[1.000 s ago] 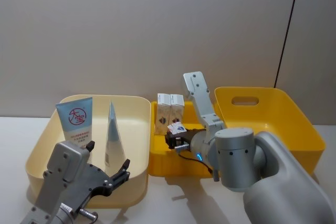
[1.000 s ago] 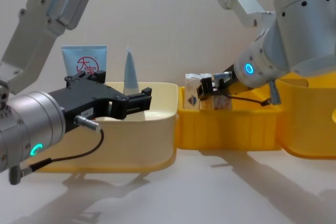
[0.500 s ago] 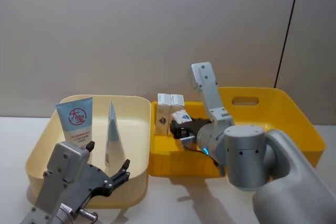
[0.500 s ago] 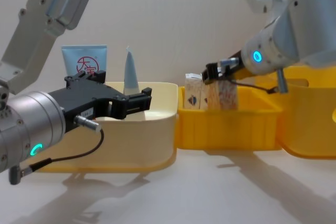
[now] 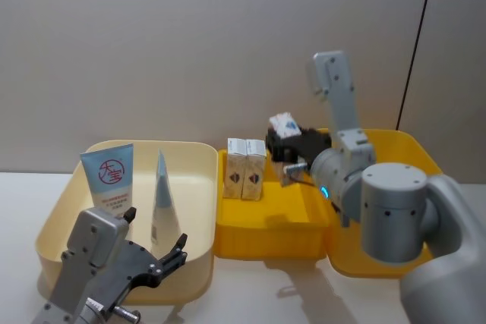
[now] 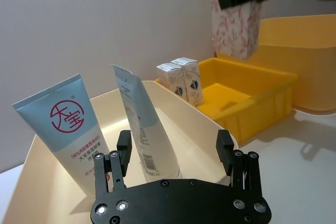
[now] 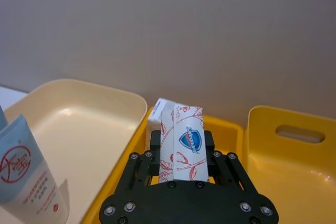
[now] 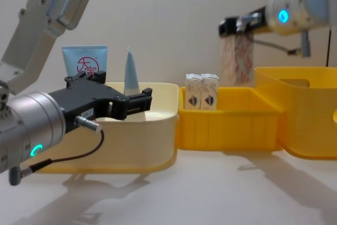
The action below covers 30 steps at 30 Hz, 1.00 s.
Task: Bimanual collaborative sorting of washing and personal care products
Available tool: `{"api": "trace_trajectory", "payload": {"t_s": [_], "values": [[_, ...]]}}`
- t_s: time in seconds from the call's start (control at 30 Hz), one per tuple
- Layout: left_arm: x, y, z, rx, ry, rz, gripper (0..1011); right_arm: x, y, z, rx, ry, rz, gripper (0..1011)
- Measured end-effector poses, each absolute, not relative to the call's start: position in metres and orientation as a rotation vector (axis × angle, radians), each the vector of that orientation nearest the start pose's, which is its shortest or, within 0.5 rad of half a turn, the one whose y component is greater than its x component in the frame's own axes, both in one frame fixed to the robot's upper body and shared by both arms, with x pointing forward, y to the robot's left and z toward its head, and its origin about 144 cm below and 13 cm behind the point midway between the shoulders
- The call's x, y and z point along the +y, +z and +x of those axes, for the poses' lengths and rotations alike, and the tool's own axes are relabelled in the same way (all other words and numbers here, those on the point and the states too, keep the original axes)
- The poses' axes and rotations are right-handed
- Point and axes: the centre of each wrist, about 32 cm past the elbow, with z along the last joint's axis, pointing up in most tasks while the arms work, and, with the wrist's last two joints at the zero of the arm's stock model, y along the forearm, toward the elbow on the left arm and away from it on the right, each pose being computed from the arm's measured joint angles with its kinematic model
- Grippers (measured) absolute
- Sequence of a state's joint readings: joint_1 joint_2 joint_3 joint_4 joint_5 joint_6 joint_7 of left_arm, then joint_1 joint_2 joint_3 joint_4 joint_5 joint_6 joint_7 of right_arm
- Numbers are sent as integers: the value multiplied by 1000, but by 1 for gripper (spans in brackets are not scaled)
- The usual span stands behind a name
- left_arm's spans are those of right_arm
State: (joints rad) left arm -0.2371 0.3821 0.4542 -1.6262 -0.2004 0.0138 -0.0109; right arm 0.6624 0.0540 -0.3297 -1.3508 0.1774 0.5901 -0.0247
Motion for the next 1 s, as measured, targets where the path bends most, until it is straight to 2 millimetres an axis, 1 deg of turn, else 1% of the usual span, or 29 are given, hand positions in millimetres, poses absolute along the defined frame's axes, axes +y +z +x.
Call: {"api": "trace_trajectory", "payload": {"t_s": [0.13, 0.27, 0.33, 0.37, 0.4, 0.43, 0.47, 0.5, 0.57, 0.73, 0.9, 1.0], "values": [[198, 1204, 492, -268, 1124, 61, 1003, -154, 1337, 595, 16, -1313, -169, 432], [198, 1204, 492, -268, 1124, 61, 1003, -170, 1347, 590, -27, -1348, -115, 432], [198, 1204, 492, -268, 1124, 61, 1003, -179, 1350, 588, -41, -1369, -97, 432], [198, 1204, 492, -268, 1124, 61, 1003, -179, 1350, 588, -41, -1369, -97, 431], [198, 1204, 492, -268, 1124, 61, 1003, -186, 1351, 586, -48, -1388, -86, 432], [198, 1204, 492, -268, 1124, 61, 1003, -189, 1351, 585, -50, -1395, -84, 432], [198, 1204, 492, -268, 1124, 61, 1003, -195, 1351, 583, -51, -1409, -81, 432], [198, 1204, 492, -268, 1124, 61, 1003, -195, 1351, 583, -51, -1409, -81, 432], [198, 1204, 492, -268, 1124, 61, 1004, -206, 1349, 581, -49, -1436, -78, 432], [198, 1204, 492, -268, 1124, 61, 1003, -222, 1341, 577, -32, -1469, -89, 432], [198, 1204, 492, -268, 1124, 61, 1003, -237, 1327, 574, 14, -1490, -114, 431], [198, 1204, 492, -268, 1124, 61, 1003, -242, 1320, 573, 38, -1492, -127, 432]]}}
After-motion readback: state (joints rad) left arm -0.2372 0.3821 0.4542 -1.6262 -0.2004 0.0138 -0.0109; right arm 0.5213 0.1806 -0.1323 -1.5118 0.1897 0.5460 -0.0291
